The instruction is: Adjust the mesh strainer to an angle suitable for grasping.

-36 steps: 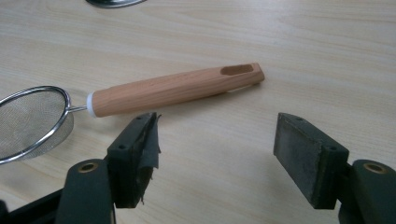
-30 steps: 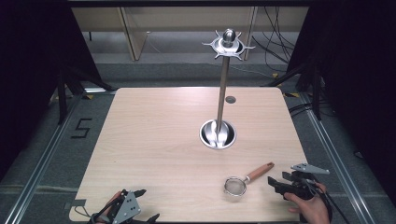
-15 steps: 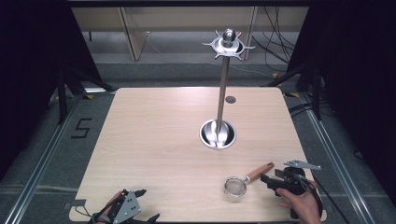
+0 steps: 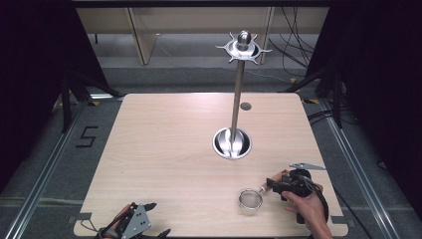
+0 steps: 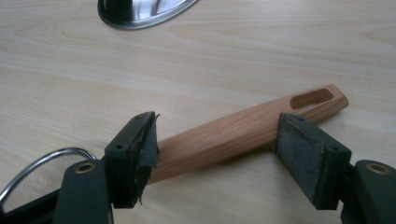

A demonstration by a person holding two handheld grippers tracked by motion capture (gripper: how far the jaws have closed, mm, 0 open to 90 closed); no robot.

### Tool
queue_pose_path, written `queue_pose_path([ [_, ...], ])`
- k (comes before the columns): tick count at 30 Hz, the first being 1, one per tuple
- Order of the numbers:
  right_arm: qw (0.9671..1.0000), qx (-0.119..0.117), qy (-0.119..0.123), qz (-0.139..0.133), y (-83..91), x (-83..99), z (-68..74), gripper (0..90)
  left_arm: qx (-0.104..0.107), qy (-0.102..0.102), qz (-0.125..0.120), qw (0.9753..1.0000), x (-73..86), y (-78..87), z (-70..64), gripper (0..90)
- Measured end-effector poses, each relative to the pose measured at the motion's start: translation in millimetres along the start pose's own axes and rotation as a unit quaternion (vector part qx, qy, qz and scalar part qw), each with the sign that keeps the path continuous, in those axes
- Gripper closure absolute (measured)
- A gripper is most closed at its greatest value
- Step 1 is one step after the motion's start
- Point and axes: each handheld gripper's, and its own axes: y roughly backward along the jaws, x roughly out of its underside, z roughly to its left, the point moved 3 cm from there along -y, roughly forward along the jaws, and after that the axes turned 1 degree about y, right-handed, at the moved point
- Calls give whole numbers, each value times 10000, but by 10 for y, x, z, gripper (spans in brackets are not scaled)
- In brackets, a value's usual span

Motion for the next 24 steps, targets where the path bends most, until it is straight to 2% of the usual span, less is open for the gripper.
queue_pose_path([
  [1, 9999, 3, 137, -64, -21, -19, -5, 307, 30, 34, -20, 10000, -1, -1, -9, 153],
  [4, 9999, -8, 147, 34, -76, -66, 43, 307, 20, 8, 11, 10000, 1, 3, -4, 153],
  [6, 9997, 113, 161, 122, -119, -102, 77, 310, 20, 7, -3, 10000, 1, 3, -3, 153],
  [8, 9991, 126, 346, 186, -174, -134, 116, 306, 22, 12, -41, 10000, 1, 3, -3, 153],
  [9, 9989, 187, 347, 245, -202, -149, 154, 311, 43, 17, -27, 10000, 1, 4, -4, 154],
  [11, 9978, 129, 547, 349, -232, -166, 212, 314, 59, 28, -77, 9999, 0, 2, -8, 154],
  [12, 9971, 216, 643, 337, -250, -174, 239, 310, 59, 24, -84, 9999, 0, 1, -6, 154],
  [13, 9959, 250, 788, 378, -269, -178, 237, 311, 50, 27, -86, 9999, 1, 1, -5, 154],
  [14, 9957, 247, 817, 372, -284, -180, 257, 316, 86, 22, -27, 10000, 0, 9, -4, 154],
  [15, 9944, 273, 950, 387, -293, -179, 253, 326, 64, 26, -76, 9999, 0, 4, -8, 154],
  [16, 9928, 360, 1033, 481, -290, -179, 260, 345, 101, 1, 5, 9999, 0, 15, -7, 154],
  [17, 9937, 162, 1016, 440, -293, -184, 293, 368, 93, -27, 22, 10000, 1, 16, -4, 154],
  [18, 9928, 152, 1119, 391, -299, -191, 301, 380, 95, -24, 18, 10000, 1, 14, -4, 154],
  [19, 9928, 215, 1078, 469, -301, -191, 311, 385, 82, -16, -19, 10000, 1, 9, -5, 154],
  [20, 9905, 247, 1233, 564, -308, -198, 285, 399, 96, -6, 9, 10000, 0, 14, -6, 154],
  [21, 9903, 117, 1232, 627, -301, -202, 298, 418, 63, -25, -22, 10000, 1, 9, -4, 154],
  [22, 9912, 132, 1100, 724, -297, -194, 332, 433, 66, 25, -83, 9999, 1, 2, -12, 154],
  [24, 9905, 118, 1224, 622, -317, -207, 354, 473, 67, 29, -81, 9999, 1, 0, -13, 154],
])
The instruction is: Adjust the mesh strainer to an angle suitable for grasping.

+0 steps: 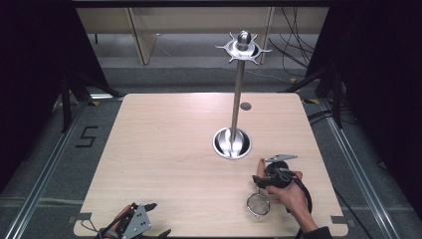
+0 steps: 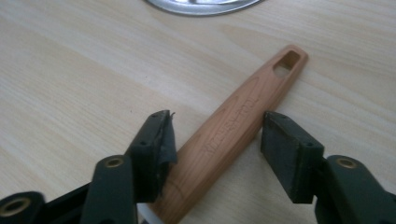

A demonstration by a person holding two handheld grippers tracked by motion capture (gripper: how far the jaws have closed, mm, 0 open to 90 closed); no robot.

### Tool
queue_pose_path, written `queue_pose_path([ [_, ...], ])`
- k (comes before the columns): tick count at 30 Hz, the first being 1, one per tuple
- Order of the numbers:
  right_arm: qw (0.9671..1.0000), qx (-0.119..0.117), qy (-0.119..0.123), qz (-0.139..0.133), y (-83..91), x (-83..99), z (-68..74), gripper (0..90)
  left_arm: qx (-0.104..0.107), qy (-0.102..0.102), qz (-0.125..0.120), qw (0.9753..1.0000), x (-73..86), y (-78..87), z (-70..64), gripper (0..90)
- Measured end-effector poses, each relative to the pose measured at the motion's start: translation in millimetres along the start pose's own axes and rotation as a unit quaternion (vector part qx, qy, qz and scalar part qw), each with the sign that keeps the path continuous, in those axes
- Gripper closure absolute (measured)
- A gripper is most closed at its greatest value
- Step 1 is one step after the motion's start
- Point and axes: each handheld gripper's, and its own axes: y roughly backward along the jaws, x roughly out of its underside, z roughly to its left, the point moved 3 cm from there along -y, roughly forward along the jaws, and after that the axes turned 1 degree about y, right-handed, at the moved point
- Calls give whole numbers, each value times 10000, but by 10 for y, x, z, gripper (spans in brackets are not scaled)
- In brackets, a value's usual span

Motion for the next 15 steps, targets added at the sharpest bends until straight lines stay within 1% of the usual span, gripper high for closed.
queue_pose_path([
  [1, 9999, 9, 88, 77, 3, -6, 4, 485, 4, -2, 5, 10000, -1, 1, -2, 154],
  [2, 9998, 29, 200, 65, -6, -14, 8, 485, 2, -89, 61, 9999, 1, 9, 5, 154],
  [3, 9995, 34, 305, 119, -8, -17, 10, 486, 24, -90, 132, 9999, 2, 15, 3, 154],
  [4, 9992, 21, 369, 145, -11, -20, 11, 491, 30, -74, 71, 9999, 3, 7, 1, 154],
  [5, 9987, 90, 504, -25, -49, -24, -1, 500, 6, -80, 58, 10000, 1, 7, 4, 154],
  [6, 9987, 36, 468, 205, -17, -28, 6, 517, 15, -89, 74, 9999, -1, 12, 5, 154],
  [7, 9985, 16, 509, 205, -19, -32, 3, 535, 70, -63, 110, 9999, -1, 19, 1, 154],
  [8, 9981, 7, 583, 189, -25, -38, -6, 549, 78, -78, 91, 9999, 1, 17, 3, 154],
  [10, 9965, -96, 789, 276, -32, -52, -18, 573, 11, -87, 38, 10000, 3, 8, 6, 154],
  [11, 9956, -93, 897, 243, -48, -64, -34, 589, 67, -94, 83, 9999, 1, 17, 2, 154],
  [12, 9959, -141, 852, 282, -48, -79, -33, 605, 85, -21, 51, 9999, -1, 15, -9, 154],
  [13, 9955, -172, 860, 370, -42, -88, -41, 615, 64, -24, 38, 10000, -2, 17, -7, 155],
  [14, 9948, -180, 904, 424, -45, -94, -51, 623, 59, -88, 90, 9999, -1, 22, 7, 154],
  [15, 9947, -193, 894, 477, -37, -101, -56, 627, 55, -19, 49, 10000, -2, 11, 1, 154],
])
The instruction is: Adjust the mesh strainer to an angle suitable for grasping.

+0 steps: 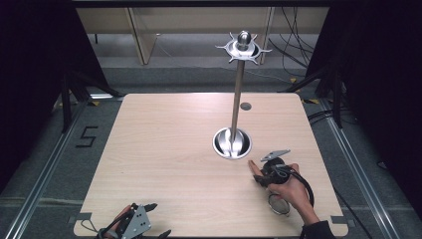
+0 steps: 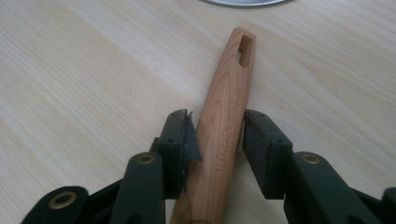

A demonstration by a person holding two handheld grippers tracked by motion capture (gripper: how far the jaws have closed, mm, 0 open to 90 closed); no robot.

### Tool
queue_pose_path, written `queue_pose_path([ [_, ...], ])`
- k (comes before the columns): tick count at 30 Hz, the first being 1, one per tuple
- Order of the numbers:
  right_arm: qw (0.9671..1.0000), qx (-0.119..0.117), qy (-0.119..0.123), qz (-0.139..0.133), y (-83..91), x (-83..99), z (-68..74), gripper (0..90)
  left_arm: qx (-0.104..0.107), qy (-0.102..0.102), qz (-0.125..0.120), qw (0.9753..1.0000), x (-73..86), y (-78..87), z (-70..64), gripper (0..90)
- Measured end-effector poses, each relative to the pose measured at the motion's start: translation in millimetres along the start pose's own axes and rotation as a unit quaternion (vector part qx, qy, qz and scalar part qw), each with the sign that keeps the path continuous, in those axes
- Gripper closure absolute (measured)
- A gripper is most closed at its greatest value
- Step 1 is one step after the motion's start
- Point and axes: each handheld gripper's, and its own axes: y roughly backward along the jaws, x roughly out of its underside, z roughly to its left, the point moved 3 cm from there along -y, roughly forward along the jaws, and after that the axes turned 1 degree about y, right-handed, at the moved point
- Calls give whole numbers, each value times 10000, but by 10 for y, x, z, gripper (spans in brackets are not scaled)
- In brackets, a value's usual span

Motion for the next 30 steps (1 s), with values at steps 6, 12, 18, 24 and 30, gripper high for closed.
queue_pose_path([
  [6, 9999, -30, 60, 95, 21, 21, -43, 622, 2, -47, 47, 10000, 1, 4, 3, 154],
  [12, 9997, -64, 4, 223, 87, 60, 32, 602, 29, -79, 55, 9999, 5, 8, 1, 154],
  [18, 9992, -18, 179, 359, 120, 163, 90, 602, -42, -125, 5, 9999, 5, 5, 0, 154],
  [24, 9978, -52, 536, 380, 107, 170, 97, 663, -13, -81, -8, 10000, 5, 0, -2, 154],
  [30, 9968, -61, 702, 384, 125, 180, 91, 687, -18, -69, -40, 10000, -18, -20, 7, 155],
])
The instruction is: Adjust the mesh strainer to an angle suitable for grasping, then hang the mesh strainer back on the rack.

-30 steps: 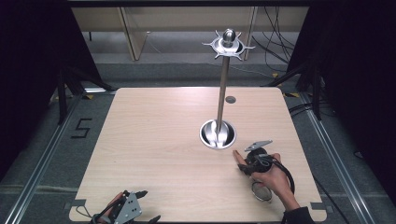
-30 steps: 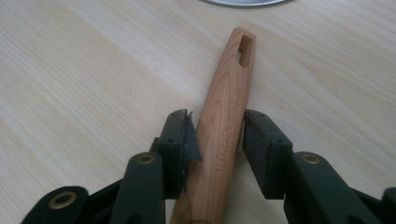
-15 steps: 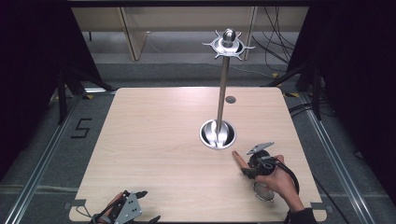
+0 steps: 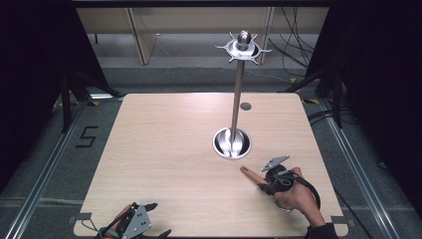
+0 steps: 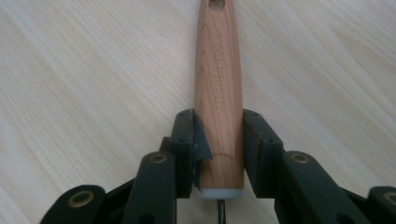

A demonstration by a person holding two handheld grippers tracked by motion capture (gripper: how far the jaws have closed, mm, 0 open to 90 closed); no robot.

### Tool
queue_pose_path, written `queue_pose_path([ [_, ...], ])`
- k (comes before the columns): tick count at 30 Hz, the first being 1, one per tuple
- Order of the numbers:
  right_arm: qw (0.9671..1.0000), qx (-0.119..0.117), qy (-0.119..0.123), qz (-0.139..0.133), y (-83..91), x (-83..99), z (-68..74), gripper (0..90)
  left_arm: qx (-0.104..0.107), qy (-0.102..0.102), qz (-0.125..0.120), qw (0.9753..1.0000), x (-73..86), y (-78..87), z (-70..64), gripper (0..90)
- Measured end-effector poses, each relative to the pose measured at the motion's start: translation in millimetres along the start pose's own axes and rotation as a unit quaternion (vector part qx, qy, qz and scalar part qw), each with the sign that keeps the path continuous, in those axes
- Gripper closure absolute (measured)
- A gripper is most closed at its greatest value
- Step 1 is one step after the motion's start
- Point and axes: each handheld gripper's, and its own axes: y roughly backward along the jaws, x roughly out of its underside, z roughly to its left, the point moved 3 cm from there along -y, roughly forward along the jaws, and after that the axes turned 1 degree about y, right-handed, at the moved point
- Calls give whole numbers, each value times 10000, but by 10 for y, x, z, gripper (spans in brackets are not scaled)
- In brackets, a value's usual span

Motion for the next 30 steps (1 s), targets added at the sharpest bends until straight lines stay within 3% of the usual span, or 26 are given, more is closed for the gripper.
queue_pose_path([
  [3, 9999, 45, 85, -54, -16, 3, -9, 688, 18, 23, 10, 10000, -3, -3, -3, 155],
  [5, 9996, 8, 273, -123, -24, -1, -17, 688, 47, -77, 136, 9999, -10, 16, 20, 155],
  [7, 9999, 53, 150, -39, 4, 6, 8, 688, 72, -19, 84, 9999, -12, 7, 17, 155],
  [11, 9997, 83, 190, -116, 10, 7, -10, 688, 47, 18, 19, 10000, -6, -5, 24, 155],
  [12, 9997, 87, 156, -167, 12, 4, -14, 689, 43, -11, 99, 9999, -4, 8, 30, 155],
  [14, 9996, 59, 97, -252, 26, -4, -18, 689, 3, 13, -19, 10000, -7, 10, 16, 155],
  [17, 9994, 71, 91, -328, 46, -6, -23, 689, 12, -40, 8, 10000, -12, 25, 15, 155],
  [18, 9991, 20, 95, -412, 84, -3, -16, 689, 55, -89, 147, 9998, -12, 35, 31, 155],
  [19, 9984, -25, 93, -555, 92, -9, -23, 689, 15, -39, 19, 10000, -11, 14, 27, 155],
  [23, 9979, -86, -27, -635, 139, -38, -39, 689, -10, -3, -14, 10000, -7, 13, 27, 155],
  [26, 9967, -202, -24, -781, 160, -40, -20, 689, 5, -66, -7, 10000, -11, 21, 25, 156],
  [27, 9938, -377, -156, -1036, 202, -52, 0, 689, -27, -144, 31, 9999, -12, 21, 31, 155],
  [28, 9945, -383, -99, -967, 249, -56, -1, 690, 14, -115, 9, 9999, -14, 19, 17, 156],
  [30, 9913, -410, -85, -1248, 276, -96, -4, 690, 72, -37, 28, 10000, -9, 18, 3, 156],
])
